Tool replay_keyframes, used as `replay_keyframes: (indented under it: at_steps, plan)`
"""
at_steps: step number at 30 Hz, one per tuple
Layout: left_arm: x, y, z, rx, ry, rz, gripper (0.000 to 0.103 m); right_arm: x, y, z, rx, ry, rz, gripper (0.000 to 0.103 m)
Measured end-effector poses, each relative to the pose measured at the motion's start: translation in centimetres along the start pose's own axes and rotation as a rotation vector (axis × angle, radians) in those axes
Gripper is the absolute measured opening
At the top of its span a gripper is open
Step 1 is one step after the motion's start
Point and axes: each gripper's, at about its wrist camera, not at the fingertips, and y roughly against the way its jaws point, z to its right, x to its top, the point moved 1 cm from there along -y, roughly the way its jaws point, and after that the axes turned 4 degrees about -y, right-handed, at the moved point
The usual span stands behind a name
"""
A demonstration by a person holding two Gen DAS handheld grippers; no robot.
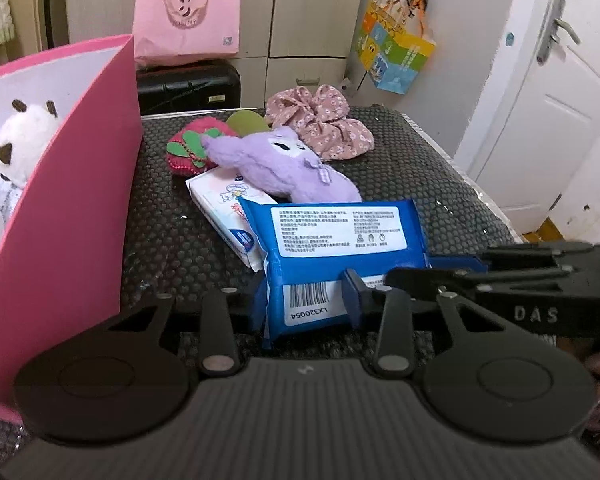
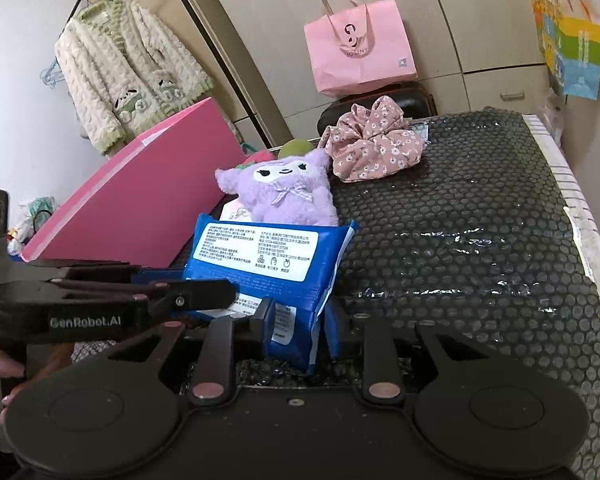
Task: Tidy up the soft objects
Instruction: 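Lift the blue wet-wipe pack with the left gripper toward the pink box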
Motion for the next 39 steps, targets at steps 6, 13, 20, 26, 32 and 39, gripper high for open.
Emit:
replay_keyframes:
  at_steps: [6, 13, 20, 26, 32, 39]
  plan:
    - [-0.5, 1.7, -0.3, -0.067, 0.003, -0.067, 0.038, -0.2, 1.0, -0.6, -0.005, -0.007, -0.033, 0.03]
    - [-1.8, 3.6, -0.8, -0.157, 0.008, -0.146, 0.038, -1.4, 2.1, -2.8, -0.021, 0.02, -0.132, 0.039]
    - [-2.5, 5.5, -1.6, -0.216, 0.017, -0.196, 0.038, -1.7, 3.1, -4.8, -0.021, 0.036, -0.21, 0.041]
    - [-3.0, 6.7, -2.7, -0.258, -0.016, -0.279, 0.038, -2.1, 3.1, -6.6, 0.001, 0.058, -0.261, 0.041]
    - [-3.6, 8.9, -3.8, -0.26, -0.026, -0.306, 0.038, -2.4, 3.0, -8.9, 0.019, 0.08, -0.298, 0.041]
    - [-4.3, 12.2, -5.4, -0.271, -0.015, -0.339, 0.038, -2.5, 3.3, -12.8, 0.054, 0.156, -0.359, 0.045]
